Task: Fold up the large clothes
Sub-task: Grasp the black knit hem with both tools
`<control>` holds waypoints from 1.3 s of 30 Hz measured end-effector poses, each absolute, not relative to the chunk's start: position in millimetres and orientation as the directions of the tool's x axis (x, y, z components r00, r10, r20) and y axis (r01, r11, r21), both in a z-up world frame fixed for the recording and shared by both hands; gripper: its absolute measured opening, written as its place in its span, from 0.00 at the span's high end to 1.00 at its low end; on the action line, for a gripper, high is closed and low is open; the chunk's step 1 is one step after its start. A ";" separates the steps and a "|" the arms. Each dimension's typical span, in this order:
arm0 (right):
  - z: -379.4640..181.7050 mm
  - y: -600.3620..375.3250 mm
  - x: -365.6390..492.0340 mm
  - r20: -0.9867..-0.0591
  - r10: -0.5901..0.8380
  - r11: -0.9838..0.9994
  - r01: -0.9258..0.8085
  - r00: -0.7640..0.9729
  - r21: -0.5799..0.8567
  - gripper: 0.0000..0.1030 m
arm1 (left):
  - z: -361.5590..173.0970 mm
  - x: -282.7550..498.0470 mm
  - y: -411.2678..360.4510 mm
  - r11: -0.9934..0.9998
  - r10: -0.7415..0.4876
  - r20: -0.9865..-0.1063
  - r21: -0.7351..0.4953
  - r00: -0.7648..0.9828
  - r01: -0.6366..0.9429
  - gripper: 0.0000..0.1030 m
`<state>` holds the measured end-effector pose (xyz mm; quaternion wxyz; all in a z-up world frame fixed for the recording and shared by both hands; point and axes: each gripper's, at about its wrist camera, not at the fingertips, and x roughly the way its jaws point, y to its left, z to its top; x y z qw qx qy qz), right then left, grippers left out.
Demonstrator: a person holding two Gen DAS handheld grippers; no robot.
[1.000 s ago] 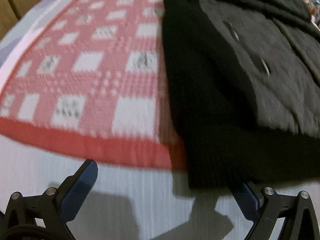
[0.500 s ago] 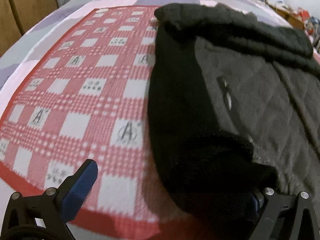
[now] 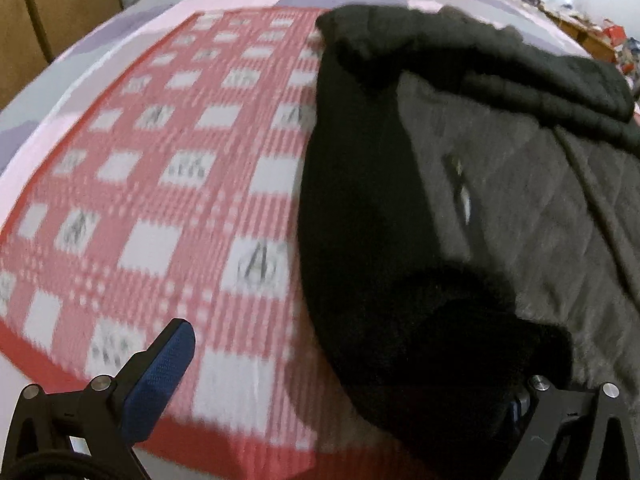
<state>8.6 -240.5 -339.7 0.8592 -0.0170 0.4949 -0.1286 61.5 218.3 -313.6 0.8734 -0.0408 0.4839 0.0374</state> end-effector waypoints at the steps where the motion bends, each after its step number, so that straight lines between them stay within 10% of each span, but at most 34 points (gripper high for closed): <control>1: -343.9 -235.9 11.1 -0.855 -0.216 0.973 0.179 0.472 -0.147 0.23 | -318.8 58.0 218.1 0.994 0.025 -0.856 -0.036 0.516 -0.108 0.00; 7: -341.5 -249.1 18.5 -0.813 -0.286 0.943 0.297 0.508 -0.147 0.24 | -334.7 39.7 218.5 0.995 0.020 -0.859 -0.032 0.511 -0.093 0.08; 14: -353.8 -232.2 34.4 -0.821 -0.269 0.955 0.248 0.504 -0.161 0.24 | -330.6 44.3 201.3 0.996 -0.079 -0.847 -0.087 0.526 0.010 0.40; 23: -351.8 -252.2 32.3 -0.837 -0.227 0.943 0.328 0.499 -0.060 0.23 | -338.8 48.9 221.1 0.992 -0.066 -0.853 -0.113 0.518 -0.061 0.47; 25: -355.4 -243.8 35.5 -0.842 -0.215 0.954 0.291 0.495 -0.072 0.38 | -335.8 50.9 212.6 0.994 -0.091 -0.849 -0.112 0.520 -0.008 0.68; 27: -352.3 -235.8 38.4 -0.844 -0.153 0.973 0.229 0.514 -0.037 0.73 | -330.3 51.7 208.2 0.994 -0.098 -0.847 -0.105 0.523 0.016 0.77; 39: -296.0 -255.2 21.8 -0.820 -0.045 0.979 0.189 0.571 0.078 0.84 | -277.0 30.8 225.9 0.983 -0.180 -0.802 -0.172 0.570 0.070 0.84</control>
